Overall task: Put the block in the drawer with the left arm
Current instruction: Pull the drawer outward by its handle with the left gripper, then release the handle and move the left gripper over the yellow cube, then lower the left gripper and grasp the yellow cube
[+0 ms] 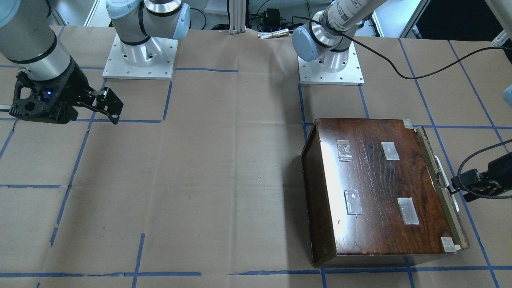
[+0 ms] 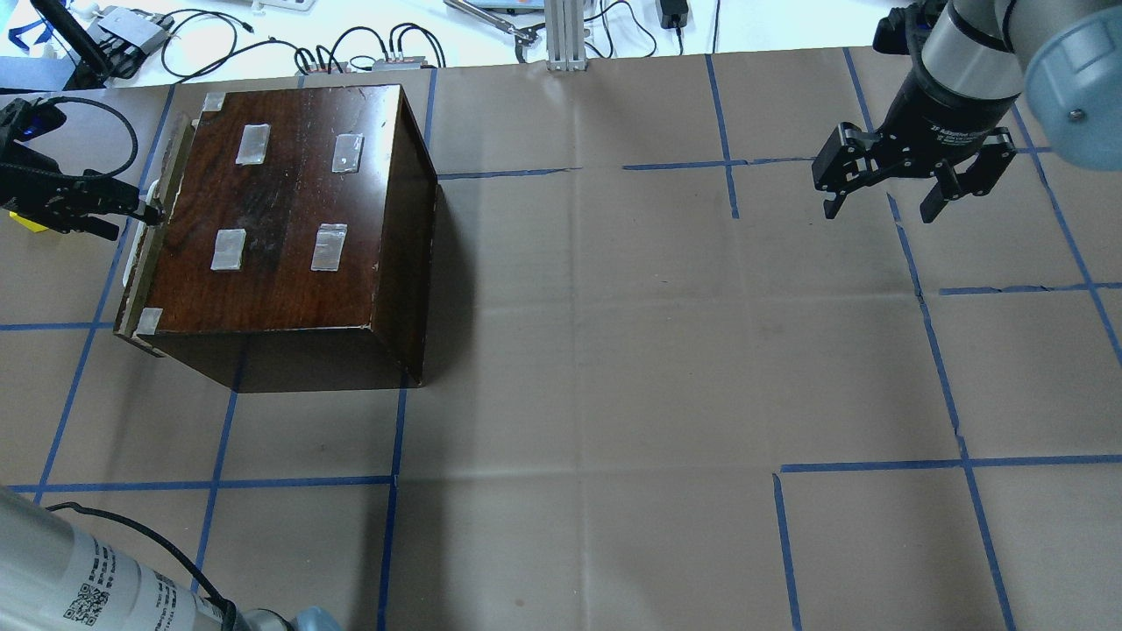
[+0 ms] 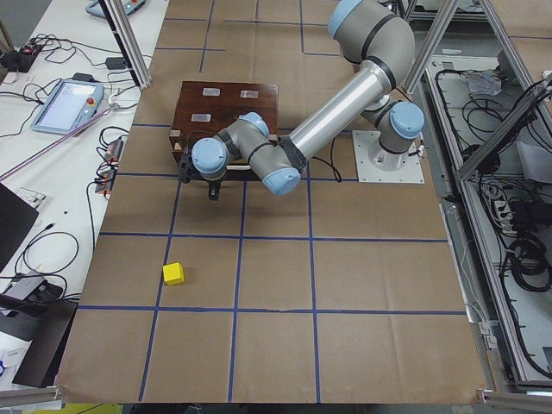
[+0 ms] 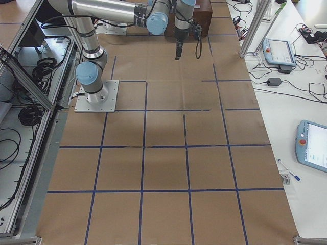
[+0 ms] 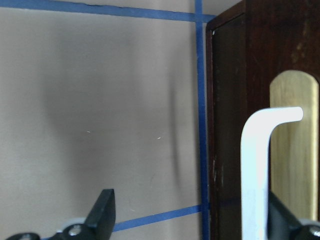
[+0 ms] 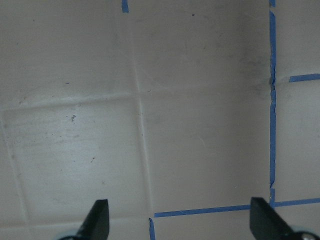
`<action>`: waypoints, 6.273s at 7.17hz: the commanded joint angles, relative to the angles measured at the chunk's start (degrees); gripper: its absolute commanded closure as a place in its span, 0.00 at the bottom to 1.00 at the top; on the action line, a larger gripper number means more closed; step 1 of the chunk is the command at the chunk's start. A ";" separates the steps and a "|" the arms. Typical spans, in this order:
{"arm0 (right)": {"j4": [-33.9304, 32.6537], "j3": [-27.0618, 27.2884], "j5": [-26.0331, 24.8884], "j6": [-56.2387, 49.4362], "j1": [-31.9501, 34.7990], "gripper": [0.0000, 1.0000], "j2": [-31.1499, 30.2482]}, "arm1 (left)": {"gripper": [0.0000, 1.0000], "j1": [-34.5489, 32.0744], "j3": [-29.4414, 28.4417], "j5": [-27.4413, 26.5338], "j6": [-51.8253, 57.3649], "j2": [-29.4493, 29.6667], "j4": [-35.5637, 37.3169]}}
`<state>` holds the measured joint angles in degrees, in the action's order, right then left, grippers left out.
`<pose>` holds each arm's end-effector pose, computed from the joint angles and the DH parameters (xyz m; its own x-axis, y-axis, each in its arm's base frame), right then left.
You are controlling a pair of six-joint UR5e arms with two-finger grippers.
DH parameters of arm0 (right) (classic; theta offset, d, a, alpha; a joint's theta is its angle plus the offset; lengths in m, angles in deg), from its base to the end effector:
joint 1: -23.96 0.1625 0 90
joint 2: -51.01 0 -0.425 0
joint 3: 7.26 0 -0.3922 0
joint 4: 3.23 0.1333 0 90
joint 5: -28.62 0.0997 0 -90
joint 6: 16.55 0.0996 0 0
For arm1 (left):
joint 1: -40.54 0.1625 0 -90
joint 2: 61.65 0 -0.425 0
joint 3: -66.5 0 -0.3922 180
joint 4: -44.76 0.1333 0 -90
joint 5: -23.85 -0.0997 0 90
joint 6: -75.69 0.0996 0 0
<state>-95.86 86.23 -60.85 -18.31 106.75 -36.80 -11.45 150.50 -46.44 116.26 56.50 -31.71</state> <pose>0.0703 -0.5137 0.4436 -0.9954 0.0955 -0.0109 0.0948 0.9941 0.0529 0.2677 -0.6136 0.2817 -0.9358 0.0360 0.3508 -0.0003 0.9947 -0.1030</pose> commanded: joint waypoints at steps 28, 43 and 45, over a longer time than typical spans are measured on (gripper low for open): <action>-0.01 0.02 0.00 0.00 0.00 0.00 0.00 | 0.01 7.25 -6.65 -6.27 2.85 -1.42 2.21; -0.01 0.02 0.00 0.00 0.00 0.00 0.00 | 0.01 5.50 -55.79 -8.38 -1.51 35.82 -9.86; -0.01 0.02 0.00 0.00 0.00 0.00 0.00 | 0.02 5.23 -55.79 -8.64 -2.43 38.02 -8.35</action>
<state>-95.86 86.24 -60.85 -18.31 106.76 -36.79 -5.95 94.69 -54.94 114.67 93.22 -40.95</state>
